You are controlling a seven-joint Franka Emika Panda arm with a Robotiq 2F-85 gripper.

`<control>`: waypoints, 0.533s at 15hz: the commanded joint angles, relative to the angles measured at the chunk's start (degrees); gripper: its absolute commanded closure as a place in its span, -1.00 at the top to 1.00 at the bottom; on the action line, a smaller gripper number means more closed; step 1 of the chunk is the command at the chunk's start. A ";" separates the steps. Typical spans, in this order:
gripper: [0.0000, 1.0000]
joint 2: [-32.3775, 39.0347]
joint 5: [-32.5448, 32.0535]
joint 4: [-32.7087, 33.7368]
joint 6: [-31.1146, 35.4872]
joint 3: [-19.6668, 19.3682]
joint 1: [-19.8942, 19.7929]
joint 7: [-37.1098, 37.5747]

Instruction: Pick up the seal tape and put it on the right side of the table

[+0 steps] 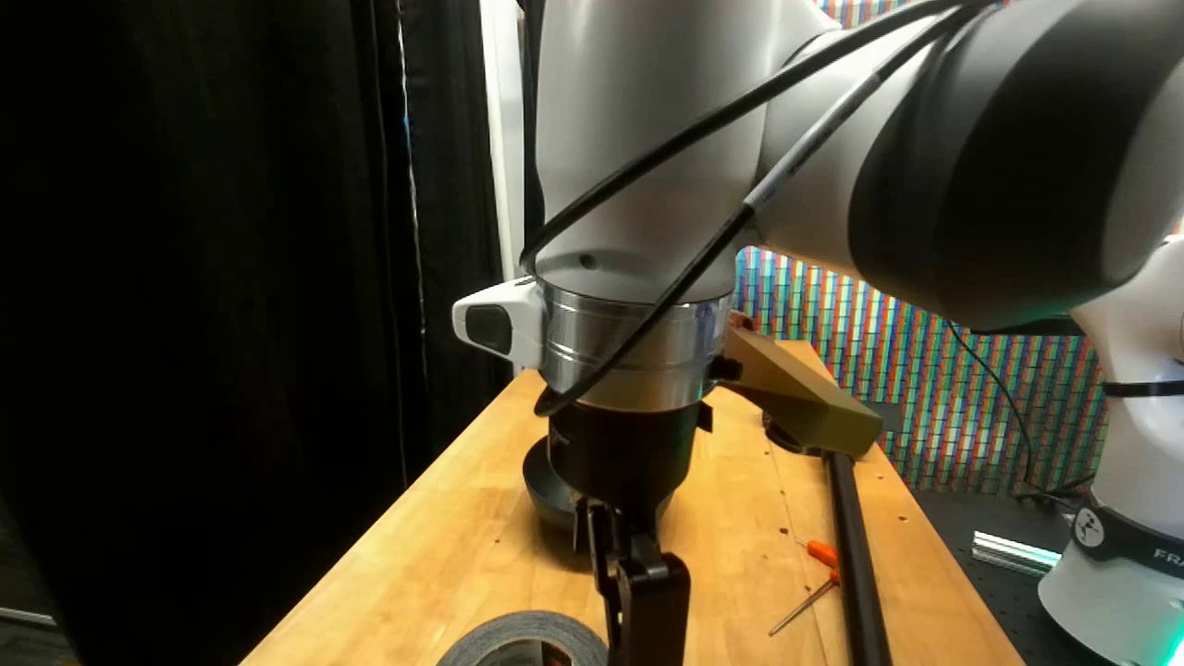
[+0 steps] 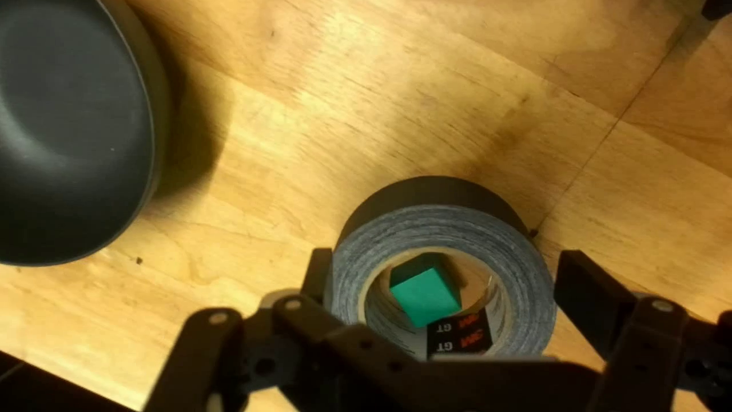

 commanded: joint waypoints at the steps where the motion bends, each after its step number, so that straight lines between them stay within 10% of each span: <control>1: 1.00 1.93 -0.16 3.76 -0.57 0.52 0.75 -1.29; 8: 1.00 4.95 0.42 7.23 1.04 -0.91 -0.70 -8.91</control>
